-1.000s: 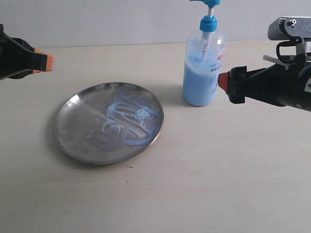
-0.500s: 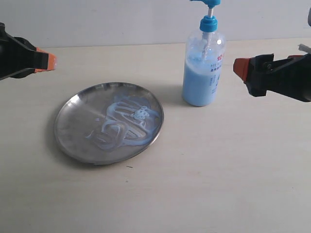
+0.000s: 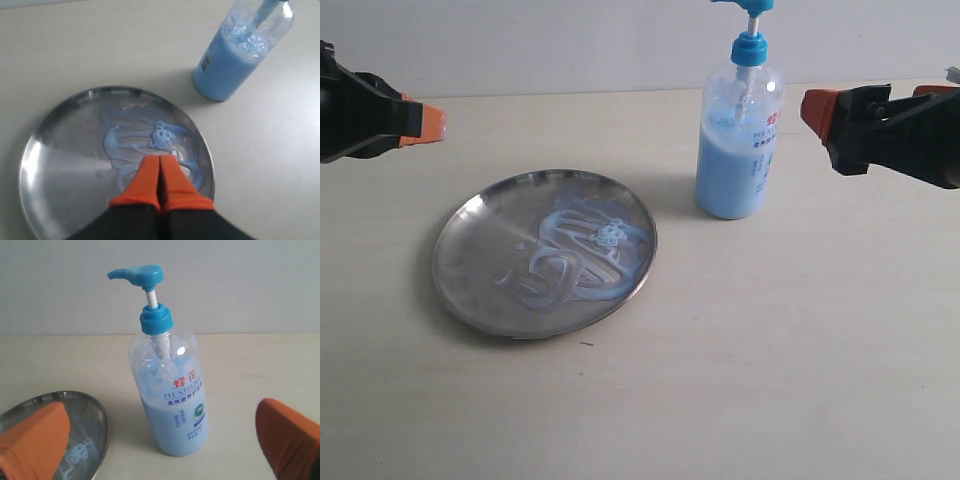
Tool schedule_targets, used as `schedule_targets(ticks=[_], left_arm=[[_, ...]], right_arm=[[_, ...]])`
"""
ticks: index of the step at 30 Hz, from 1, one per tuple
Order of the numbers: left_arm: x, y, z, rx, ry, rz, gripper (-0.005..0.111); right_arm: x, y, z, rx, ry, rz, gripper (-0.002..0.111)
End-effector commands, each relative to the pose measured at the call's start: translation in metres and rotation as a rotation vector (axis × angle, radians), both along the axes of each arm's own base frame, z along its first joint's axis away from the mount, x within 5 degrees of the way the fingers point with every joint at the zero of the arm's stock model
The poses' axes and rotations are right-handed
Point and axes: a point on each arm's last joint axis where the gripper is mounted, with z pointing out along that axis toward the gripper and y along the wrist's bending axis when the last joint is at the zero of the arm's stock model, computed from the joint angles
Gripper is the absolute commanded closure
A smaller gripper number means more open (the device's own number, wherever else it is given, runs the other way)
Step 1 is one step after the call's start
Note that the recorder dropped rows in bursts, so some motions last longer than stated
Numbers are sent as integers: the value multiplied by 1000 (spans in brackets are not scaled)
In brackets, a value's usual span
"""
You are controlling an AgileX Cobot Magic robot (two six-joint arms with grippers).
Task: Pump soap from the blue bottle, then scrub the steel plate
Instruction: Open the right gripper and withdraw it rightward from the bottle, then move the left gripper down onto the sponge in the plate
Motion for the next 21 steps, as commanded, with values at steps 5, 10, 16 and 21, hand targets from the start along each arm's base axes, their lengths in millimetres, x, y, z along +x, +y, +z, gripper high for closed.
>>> schedule_targets(ticks=[5, 10, 16, 21], left_arm=[[-2, -2, 3, -17, -8, -6, 107], [-2, -2, 3, -22, -5, -8, 107], [-6, -9, 3, -27, -6, -58, 107], [-13, -29, 5, -16, -64, -142, 107]], right_arm=[[-1, 0, 1, -4, -21, 6, 11], [-1, 0, 1, -4, -21, 6, 13], [-1, 0, 1, -13, -12, 8, 36], [-1, 0, 1, -13, -12, 8, 57]])
